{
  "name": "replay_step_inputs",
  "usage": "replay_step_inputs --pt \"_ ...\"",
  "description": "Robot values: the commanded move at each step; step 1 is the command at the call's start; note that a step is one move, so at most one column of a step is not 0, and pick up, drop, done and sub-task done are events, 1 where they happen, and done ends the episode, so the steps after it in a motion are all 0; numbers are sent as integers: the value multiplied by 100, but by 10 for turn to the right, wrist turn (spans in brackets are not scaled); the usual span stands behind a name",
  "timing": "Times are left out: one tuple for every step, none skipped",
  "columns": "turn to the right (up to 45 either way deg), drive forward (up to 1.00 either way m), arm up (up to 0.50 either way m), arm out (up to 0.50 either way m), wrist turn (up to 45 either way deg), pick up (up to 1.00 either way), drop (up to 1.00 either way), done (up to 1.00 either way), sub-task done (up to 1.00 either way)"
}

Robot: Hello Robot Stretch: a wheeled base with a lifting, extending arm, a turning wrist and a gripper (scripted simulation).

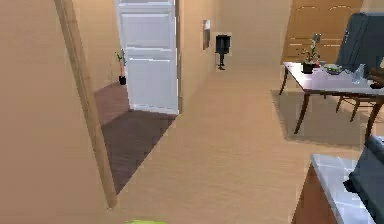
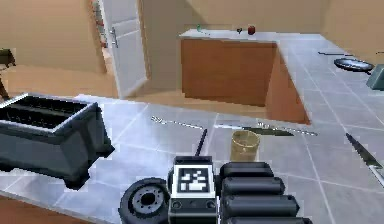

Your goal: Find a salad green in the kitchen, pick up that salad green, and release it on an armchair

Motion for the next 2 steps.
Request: replay_step_inputs --pt "-390 0 0 0 0 0 0 0 0" --pt "0 20 0 0 0 0 0 0 0"
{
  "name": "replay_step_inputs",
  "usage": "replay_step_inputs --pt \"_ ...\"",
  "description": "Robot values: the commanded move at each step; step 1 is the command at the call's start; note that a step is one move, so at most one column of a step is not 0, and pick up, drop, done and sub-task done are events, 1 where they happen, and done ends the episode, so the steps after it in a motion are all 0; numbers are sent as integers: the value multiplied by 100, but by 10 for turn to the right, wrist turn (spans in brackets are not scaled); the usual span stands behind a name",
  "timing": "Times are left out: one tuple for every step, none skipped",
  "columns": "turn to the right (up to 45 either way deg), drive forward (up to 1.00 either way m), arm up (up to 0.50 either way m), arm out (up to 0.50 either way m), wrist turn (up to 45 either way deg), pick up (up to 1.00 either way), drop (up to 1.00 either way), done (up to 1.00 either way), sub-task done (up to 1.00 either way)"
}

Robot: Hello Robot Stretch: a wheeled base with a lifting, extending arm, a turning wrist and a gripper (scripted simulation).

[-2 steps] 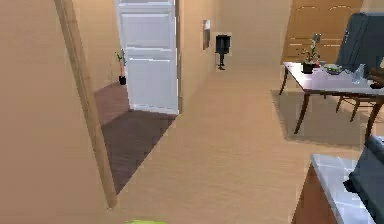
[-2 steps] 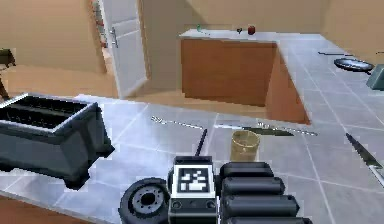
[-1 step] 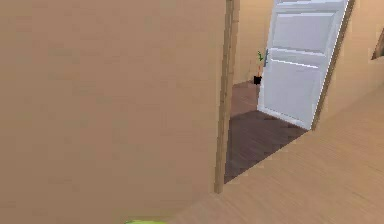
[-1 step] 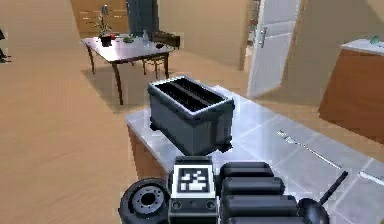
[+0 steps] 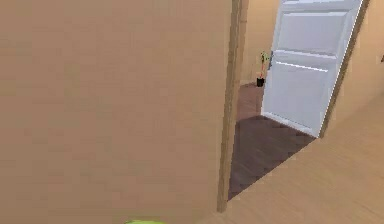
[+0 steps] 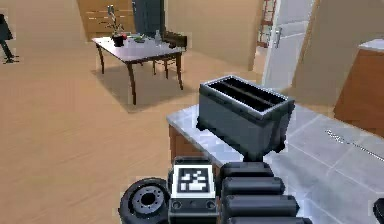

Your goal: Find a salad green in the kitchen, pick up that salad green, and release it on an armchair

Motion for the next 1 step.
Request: replay_step_inputs --pt "450 0 0 0 0 0 0 0 0"
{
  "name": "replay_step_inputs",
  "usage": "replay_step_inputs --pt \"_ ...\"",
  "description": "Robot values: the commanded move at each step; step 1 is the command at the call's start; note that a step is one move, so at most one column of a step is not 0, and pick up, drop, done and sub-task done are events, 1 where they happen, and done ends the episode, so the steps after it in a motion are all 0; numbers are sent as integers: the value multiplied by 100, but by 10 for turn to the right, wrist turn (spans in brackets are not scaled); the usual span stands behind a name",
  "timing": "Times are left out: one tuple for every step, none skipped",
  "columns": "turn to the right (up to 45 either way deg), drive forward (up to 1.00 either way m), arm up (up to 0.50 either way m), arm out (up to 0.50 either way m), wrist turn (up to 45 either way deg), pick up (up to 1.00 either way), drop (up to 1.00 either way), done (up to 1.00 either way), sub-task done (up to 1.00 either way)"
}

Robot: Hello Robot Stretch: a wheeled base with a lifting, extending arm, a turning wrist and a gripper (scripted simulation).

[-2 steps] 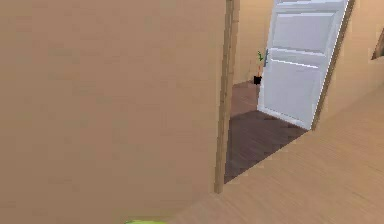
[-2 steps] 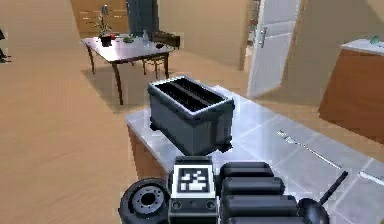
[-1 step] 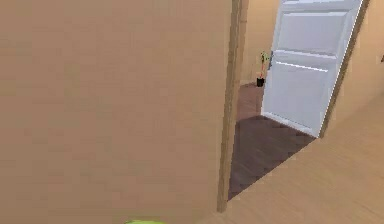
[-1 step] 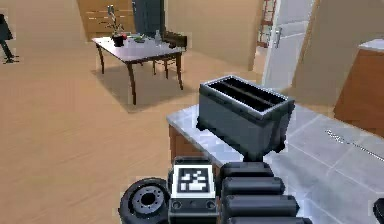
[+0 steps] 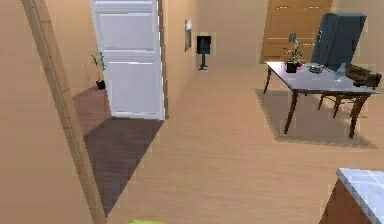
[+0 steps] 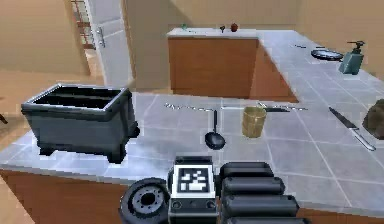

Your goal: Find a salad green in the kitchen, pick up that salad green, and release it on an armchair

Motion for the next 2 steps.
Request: replay_step_inputs --pt "0 100 0 0 0 0 0 0 0" --pt "90 0 0 0 0 0 0 0 0"
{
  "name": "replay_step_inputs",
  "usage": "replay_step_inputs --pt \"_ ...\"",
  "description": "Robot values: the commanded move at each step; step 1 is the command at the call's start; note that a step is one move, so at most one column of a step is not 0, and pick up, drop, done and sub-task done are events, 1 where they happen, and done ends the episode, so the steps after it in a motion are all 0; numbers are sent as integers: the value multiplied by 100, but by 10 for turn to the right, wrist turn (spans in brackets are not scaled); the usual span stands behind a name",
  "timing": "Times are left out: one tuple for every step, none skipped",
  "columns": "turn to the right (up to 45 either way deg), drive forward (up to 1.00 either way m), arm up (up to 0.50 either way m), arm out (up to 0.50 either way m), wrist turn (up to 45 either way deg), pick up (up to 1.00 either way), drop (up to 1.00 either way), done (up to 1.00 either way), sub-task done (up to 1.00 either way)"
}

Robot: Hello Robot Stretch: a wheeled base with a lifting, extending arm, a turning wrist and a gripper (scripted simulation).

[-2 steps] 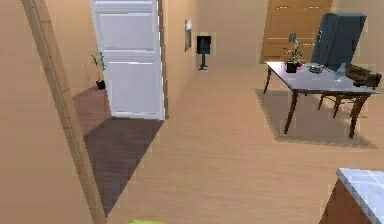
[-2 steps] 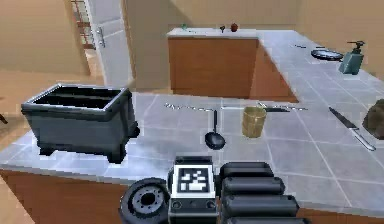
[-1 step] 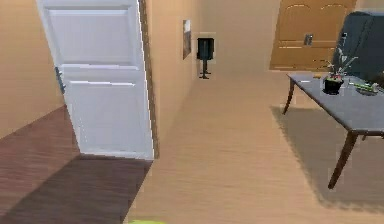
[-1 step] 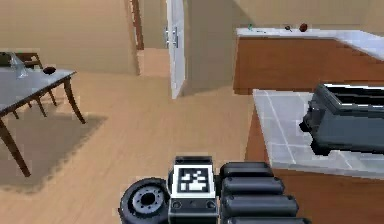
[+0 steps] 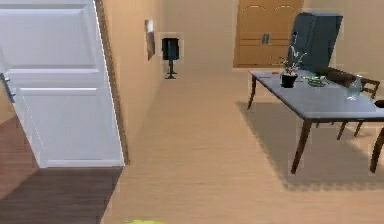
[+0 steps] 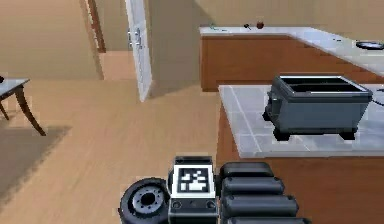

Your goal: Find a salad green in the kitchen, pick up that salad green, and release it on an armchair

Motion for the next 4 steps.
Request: replay_step_inputs --pt "0 20 0 0 0 0 0 0 0" --pt "-450 0 0 0 0 0 0 0 0" --pt "-90 0 0 0 0 0 0 0 0" --pt "0 45 0 0 0 0 0 0 0"
